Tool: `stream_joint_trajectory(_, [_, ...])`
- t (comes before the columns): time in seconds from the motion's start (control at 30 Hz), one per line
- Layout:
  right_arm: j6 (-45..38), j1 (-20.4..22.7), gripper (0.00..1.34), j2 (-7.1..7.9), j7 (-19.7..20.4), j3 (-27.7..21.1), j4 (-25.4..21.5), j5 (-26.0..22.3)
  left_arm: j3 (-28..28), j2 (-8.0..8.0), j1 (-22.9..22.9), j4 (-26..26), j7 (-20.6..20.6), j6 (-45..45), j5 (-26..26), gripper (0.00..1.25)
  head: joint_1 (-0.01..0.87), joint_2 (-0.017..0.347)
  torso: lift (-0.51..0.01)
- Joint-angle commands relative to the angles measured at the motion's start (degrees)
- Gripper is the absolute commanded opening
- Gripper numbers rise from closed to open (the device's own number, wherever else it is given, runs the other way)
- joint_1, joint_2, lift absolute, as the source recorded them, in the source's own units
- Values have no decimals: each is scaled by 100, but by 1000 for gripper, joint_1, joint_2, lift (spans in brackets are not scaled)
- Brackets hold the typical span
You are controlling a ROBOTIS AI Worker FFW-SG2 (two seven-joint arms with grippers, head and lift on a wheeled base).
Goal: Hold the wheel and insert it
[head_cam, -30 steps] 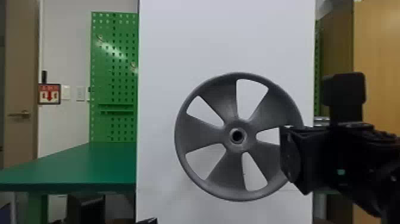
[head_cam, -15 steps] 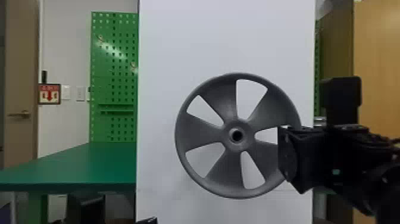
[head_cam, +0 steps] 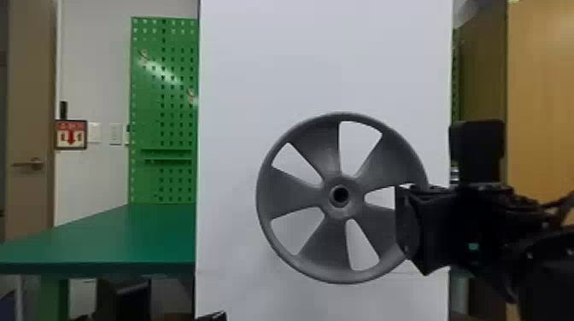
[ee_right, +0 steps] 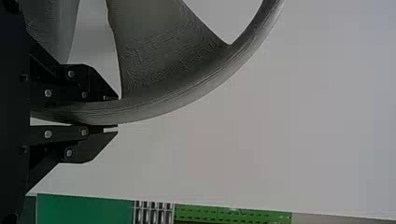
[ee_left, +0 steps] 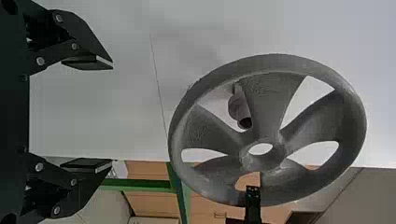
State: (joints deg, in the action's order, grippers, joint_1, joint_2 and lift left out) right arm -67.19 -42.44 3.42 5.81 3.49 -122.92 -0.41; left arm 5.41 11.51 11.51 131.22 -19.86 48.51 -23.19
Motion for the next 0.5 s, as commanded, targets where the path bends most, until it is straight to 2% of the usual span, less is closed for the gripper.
stream_joint_trajectory(0.0, [154, -28, 244, 19, 0, -24, 180, -11, 13, 0, 9, 0, 0, 0, -1, 746, 0, 8, -495])
stream_joint_trajectory(0.47, [576, -89, 244, 45, 0, -85, 602, -11, 13, 0, 9, 0, 0, 0, 8, 746, 0, 8, -495])
